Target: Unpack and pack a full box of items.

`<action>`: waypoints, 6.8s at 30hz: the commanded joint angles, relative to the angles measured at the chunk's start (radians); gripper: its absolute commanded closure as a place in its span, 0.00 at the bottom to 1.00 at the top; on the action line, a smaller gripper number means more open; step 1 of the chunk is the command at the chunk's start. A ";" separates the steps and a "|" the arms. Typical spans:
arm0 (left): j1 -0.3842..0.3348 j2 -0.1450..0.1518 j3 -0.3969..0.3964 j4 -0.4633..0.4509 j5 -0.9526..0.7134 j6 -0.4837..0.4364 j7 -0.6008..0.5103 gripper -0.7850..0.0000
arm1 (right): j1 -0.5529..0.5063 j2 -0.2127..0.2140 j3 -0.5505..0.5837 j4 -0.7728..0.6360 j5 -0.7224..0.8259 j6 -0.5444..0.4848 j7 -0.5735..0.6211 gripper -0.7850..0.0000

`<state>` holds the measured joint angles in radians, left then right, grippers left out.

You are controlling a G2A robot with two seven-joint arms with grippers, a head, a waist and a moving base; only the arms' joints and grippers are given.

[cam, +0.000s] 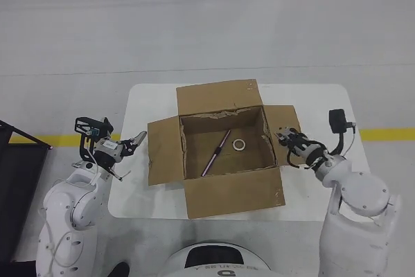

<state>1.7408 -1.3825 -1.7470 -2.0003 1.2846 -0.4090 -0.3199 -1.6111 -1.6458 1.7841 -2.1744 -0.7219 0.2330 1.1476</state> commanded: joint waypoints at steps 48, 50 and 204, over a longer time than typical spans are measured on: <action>0.000 0.000 0.000 0.000 0.000 0.000 0.000 0.00 | 0.067 0.063 -0.066 -0.028 -0.182 0.067 0.122 0.60; 0.000 0.000 0.000 0.000 0.000 0.000 0.000 0.00 | 0.022 0.066 0.040 -0.049 -0.095 0.078 0.074 0.60; 0.000 0.000 0.000 0.000 0.000 0.000 0.000 0.00 | 0.303 0.035 -0.531 0.427 -0.767 0.139 0.164 0.00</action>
<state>1.7408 -1.3825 -1.7470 -2.0003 1.2846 -0.4090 -0.3199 -1.2760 -1.6154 1.2191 -1.6691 -1.5175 0.3915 1.3170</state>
